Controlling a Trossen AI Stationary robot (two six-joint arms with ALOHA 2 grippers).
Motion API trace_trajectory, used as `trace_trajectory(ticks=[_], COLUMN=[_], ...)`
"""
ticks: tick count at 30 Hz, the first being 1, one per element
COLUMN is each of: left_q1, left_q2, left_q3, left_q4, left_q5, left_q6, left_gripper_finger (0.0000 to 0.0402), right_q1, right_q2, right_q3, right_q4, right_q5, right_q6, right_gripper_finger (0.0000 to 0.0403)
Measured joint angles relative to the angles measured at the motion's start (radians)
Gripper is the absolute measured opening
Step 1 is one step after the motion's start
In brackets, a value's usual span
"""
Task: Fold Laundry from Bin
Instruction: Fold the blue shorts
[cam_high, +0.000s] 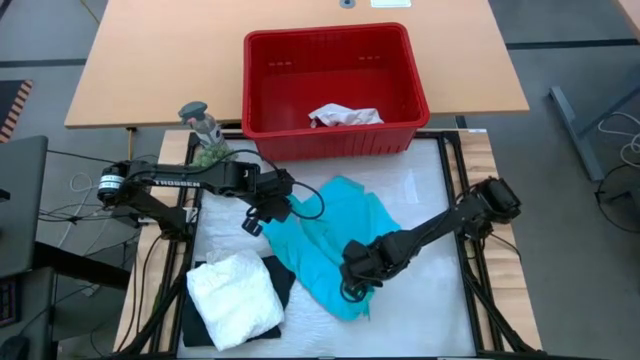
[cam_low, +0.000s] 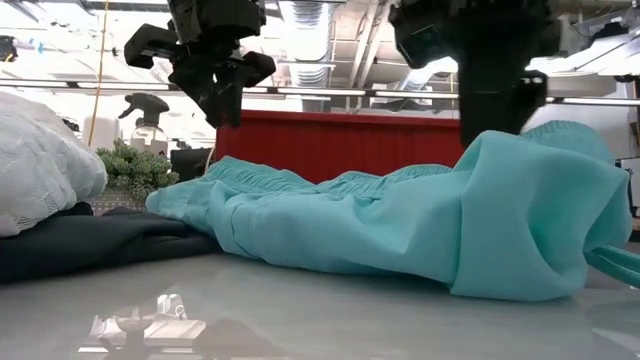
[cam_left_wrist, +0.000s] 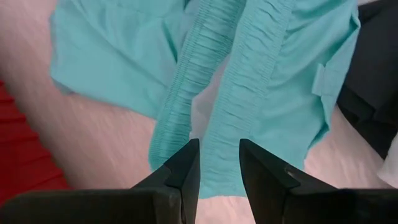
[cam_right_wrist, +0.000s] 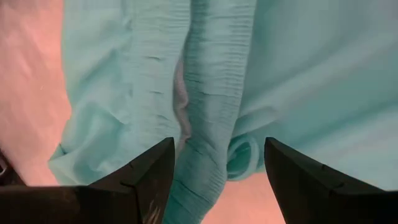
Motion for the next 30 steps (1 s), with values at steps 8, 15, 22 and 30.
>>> trace_trajectory(ticks=[8,15,22,30], left_q1=[0.0,0.0,0.0,0.0], left_q2=[0.0,0.0,0.0,0.0], left_q3=[0.0,0.0,0.0,0.0], left_q4=[0.011,0.011,0.012,0.016], left_q5=[0.0,0.0,0.0,0.013], left_q6=[-0.01,-0.018,-0.021,-0.029], left_gripper_finger=[0.01,0.01,0.01,0.01], right_q1=[-0.06,-0.096,-0.11,-0.111], right_q2=[-0.001,-0.001,-0.01,-0.07], right_q3=[-0.001,-0.071,-0.077,-0.076], right_q4=[0.032,0.249,0.22,0.149], right_q5=[-0.135,-0.25,-0.256,-0.154], right_q6=[-0.147,-0.188,-0.194,-0.189], right_gripper_finger=[0.027,0.027,0.027,0.027])
